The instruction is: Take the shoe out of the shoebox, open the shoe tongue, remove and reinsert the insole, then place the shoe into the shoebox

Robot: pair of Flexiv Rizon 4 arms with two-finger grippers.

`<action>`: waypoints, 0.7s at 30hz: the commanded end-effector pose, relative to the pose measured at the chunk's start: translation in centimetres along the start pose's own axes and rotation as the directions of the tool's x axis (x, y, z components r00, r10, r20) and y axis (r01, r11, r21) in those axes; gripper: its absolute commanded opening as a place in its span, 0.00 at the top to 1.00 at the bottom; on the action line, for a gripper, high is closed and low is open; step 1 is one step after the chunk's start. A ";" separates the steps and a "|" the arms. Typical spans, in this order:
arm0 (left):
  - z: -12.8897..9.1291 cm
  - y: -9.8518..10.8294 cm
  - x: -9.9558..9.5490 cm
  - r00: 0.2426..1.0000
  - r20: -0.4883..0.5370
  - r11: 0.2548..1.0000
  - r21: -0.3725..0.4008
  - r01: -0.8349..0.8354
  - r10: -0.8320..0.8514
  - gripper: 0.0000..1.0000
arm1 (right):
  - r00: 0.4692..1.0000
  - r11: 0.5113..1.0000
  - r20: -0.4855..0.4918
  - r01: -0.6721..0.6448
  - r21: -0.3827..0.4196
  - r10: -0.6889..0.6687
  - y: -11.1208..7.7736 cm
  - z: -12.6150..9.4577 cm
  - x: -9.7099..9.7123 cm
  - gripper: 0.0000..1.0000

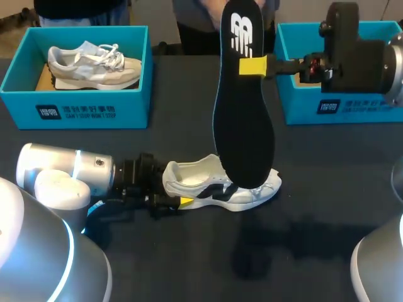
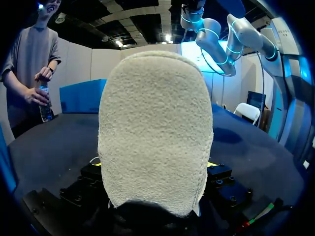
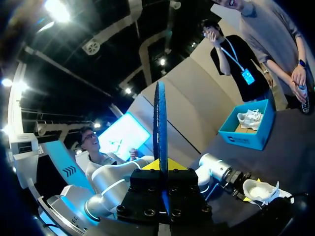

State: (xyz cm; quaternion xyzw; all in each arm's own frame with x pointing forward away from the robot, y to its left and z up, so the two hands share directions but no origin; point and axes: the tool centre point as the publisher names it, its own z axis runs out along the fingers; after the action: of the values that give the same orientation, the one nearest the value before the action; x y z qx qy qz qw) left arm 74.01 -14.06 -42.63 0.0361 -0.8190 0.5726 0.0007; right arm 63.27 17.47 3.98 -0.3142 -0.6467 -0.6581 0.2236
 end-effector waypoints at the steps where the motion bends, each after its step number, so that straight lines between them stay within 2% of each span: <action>1: 0.8 1.5 -1.0 1.000 0.000 1.000 -0.003 0.001 -0.001 1.00 | 1.000 1.000 0.000 -0.001 0.000 0.001 0.0 0.3 -0.1 1.00; 12: 0.8 1.5 -1.0 1.000 0.000 1.000 -0.003 0.001 -0.001 1.00 | 1.000 1.000 0.000 -0.001 0.000 0.001 0.0 0.3 -0.1 1.00; 13: 0.6 1.3 -0.9 1.000 0.010 0.999 -0.038 0.007 -0.006 0.87 | 1.000 1.000 0.000 -0.001 0.000 0.001 0.0 0.3 -0.1 1.00; 14: 0.5 1.1 -0.8 1.000 0.000 0.999 -0.049 -0.012 0.012 0.18 | 1.000 1.000 0.000 -0.001 0.000 0.001 0.0 0.3 -0.1 1.00; 15: 0.3 1.0 -0.7 1.000 -0.008 0.999 -0.048 -0.015 0.015 0.00 | 1.000 1.000 0.000 -0.001 0.000 0.001 0.0 0.3 -0.1 1.00; 21: -1.1 1.1 0.1 0.999 -0.011 0.993 -0.104 -0.051 0.050 0.00 | 1.000 1.000 0.000 -0.001 0.000 0.001 0.0 0.3 -0.1 1.00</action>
State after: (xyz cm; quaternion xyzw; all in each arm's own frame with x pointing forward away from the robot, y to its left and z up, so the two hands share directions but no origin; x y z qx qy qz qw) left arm 73.84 -13.55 -43.18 0.0130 -0.8426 0.5382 -0.0103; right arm 63.26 17.46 3.97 -0.3141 -0.6467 -0.6581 0.2237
